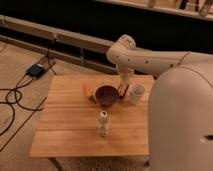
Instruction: Place the white sponge in the ceramic cup
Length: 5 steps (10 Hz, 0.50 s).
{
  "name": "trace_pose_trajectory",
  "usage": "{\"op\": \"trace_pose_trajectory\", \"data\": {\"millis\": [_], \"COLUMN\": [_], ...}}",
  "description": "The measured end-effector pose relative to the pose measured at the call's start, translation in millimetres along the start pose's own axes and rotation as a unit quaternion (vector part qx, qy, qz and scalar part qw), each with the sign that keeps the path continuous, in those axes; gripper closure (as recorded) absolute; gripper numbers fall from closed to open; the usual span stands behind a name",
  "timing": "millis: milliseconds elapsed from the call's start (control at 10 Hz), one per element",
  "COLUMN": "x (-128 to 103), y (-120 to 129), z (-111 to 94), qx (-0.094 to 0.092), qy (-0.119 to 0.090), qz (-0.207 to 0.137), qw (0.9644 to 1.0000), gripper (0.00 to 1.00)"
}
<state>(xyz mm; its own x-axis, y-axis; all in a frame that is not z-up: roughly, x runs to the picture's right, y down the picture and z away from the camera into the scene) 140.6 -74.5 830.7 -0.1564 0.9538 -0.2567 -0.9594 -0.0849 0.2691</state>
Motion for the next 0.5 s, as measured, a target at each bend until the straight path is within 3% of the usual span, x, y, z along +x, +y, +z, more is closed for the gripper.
{"op": "trace_pose_trajectory", "data": {"millis": [300, 500], "x": [1, 7], "y": [-16, -37], "z": [12, 18], "qx": [0.008, 0.024], "qy": [0.004, 0.008], "qz": [0.021, 0.038], "qw": [0.9998, 0.9990], "gripper": [1.00, 1.00]}}
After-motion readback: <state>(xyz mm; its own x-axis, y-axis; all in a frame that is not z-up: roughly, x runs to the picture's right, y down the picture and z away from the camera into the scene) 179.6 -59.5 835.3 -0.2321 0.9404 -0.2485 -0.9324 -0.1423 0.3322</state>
